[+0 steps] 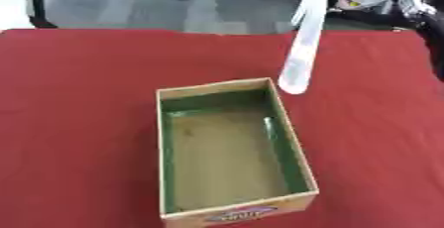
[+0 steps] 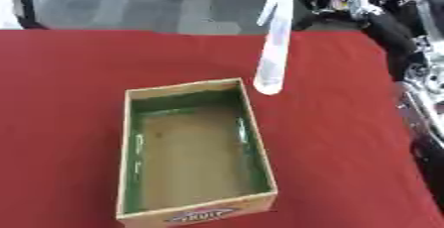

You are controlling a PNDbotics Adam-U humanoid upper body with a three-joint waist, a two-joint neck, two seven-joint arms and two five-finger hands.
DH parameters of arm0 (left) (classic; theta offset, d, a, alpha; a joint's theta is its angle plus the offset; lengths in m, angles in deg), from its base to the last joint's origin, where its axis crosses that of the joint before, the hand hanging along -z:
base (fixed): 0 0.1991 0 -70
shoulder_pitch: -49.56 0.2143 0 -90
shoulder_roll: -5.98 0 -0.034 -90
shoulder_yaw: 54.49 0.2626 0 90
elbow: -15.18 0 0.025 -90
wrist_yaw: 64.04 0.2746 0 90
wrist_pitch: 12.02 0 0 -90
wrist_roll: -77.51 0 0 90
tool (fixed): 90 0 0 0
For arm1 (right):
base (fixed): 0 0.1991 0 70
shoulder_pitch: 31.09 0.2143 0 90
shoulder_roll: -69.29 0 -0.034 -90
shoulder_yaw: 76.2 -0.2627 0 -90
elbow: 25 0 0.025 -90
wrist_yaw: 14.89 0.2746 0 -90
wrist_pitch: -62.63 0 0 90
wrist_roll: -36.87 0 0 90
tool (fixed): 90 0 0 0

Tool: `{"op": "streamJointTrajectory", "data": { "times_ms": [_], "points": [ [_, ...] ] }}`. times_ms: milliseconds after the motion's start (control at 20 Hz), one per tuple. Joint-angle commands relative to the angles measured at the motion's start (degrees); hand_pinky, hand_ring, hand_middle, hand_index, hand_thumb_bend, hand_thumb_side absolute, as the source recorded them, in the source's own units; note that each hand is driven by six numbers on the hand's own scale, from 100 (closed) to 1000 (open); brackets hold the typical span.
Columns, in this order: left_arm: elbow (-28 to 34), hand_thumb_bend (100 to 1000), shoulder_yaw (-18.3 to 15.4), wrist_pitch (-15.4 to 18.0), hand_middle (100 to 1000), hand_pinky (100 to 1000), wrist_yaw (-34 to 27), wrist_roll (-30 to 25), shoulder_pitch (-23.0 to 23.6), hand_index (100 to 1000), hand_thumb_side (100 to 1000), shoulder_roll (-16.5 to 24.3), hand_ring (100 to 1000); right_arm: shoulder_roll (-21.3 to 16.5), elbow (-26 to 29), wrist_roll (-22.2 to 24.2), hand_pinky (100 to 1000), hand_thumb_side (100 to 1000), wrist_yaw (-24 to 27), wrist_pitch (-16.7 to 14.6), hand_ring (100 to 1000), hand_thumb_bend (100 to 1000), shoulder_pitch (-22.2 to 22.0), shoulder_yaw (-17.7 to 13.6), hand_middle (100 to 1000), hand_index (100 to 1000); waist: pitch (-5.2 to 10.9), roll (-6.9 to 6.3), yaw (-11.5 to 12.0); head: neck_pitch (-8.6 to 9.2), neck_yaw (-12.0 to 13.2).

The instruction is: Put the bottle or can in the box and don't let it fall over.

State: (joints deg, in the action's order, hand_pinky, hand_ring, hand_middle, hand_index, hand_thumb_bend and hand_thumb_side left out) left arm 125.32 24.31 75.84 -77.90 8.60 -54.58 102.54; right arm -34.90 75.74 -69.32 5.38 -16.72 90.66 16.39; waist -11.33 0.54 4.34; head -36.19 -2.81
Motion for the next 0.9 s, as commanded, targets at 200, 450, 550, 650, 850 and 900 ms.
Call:
{"op": "streamJointTrajectory", "data": {
  "times_ms": [200,450,550,650,850,900],
  "points": [
    [0.25,100,-0.45,0.10,748,627,-0.06,-0.29,-0.04,724,601,1.36,695,-7.63,-2.28,5.75,803,311,-3.16,3.94,807,194,6.66,1.18,773,859,2.28,0.08,-0.02,-0.71,-0.51],
    [0.10,100,-0.10,0.06,748,627,-0.06,-0.62,0.05,724,600,1.75,695,-12.68,-8.72,16.15,810,325,-8.57,6.42,807,210,14.25,3.36,773,852,3.19,0.37,0.13,-1.33,-0.91],
    [0.00,100,0.07,-0.02,748,627,-0.05,-0.80,0.10,724,602,1.82,695,-14.12,-12.71,20.88,813,338,-12.24,6.53,807,214,16.96,4.51,773,847,3.39,0.58,0.13,-1.42,-1.08],
    [-0.09,100,0.23,-0.09,748,626,-0.03,-0.98,0.16,724,602,1.94,695,-15.09,-16.61,25.55,817,339,-16.13,5.79,807,226,19.10,5.42,772,841,3.52,0.77,0.13,-1.45,-1.21],
    [-0.13,100,0.40,-0.11,747,626,0.01,-1.19,0.10,724,601,2.22,695,-15.62,-23.49,36.09,826,367,-22.13,2.41,812,216,22.47,6.93,776,840,3.63,1.03,0.27,-1.26,-1.30],
    [-0.15,100,0.44,-0.13,747,626,0.01,-1.24,0.09,724,601,2.25,695,-15.53,-25.24,39.48,828,372,-23.04,1.49,812,211,23.32,7.13,777,840,3.62,1.09,0.31,-1.16,-1.31]
  ]
}}
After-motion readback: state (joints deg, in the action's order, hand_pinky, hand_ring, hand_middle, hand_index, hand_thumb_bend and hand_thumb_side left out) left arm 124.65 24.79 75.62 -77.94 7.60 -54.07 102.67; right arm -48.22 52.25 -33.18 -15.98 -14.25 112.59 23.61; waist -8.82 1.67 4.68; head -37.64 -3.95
